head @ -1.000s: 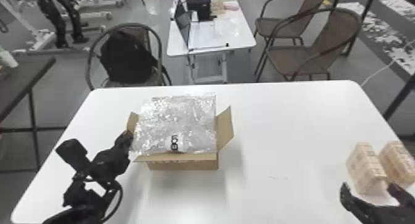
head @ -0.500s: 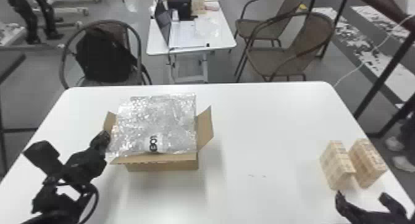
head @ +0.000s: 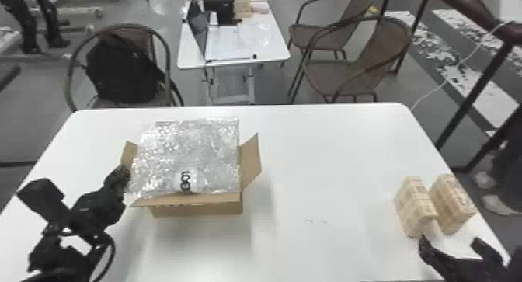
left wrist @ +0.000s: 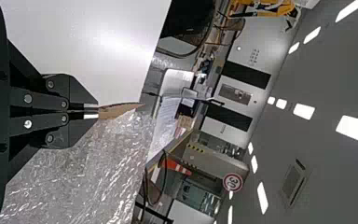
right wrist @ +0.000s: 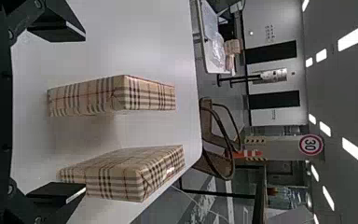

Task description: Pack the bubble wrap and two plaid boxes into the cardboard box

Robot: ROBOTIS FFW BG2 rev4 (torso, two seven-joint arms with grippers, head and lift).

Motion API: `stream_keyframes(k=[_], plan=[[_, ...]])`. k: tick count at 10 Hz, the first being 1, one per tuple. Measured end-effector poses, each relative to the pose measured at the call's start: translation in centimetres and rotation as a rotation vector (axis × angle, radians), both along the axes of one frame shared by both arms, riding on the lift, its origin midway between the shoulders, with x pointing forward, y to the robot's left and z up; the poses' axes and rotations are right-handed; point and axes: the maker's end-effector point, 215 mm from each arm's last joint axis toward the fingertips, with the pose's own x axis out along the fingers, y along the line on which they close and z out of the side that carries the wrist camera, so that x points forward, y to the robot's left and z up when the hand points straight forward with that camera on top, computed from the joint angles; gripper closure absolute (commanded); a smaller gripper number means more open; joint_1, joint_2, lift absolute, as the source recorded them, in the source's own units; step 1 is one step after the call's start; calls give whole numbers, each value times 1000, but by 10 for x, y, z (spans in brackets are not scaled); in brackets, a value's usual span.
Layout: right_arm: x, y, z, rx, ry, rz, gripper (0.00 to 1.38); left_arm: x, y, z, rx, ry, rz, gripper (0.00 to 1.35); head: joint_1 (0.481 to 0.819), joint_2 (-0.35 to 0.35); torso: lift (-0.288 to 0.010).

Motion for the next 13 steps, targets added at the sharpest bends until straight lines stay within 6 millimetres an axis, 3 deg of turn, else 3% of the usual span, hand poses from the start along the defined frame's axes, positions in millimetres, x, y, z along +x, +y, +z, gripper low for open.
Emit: stream_keyframes(k=[6,8,13], plan=[[-9,-93,4,-123,17,-164,159,0,0,1,-3,-3,1,1219,695,-118,-71],[1,-100,-2,-95,16,-168,157,0,-2,0,-2,-2,-2,1219,695,-130,-71],[30,-90,-14,-58,18,-139,157,-2,-6,-3,-14,-1,-3,1217,695,-119,-71]])
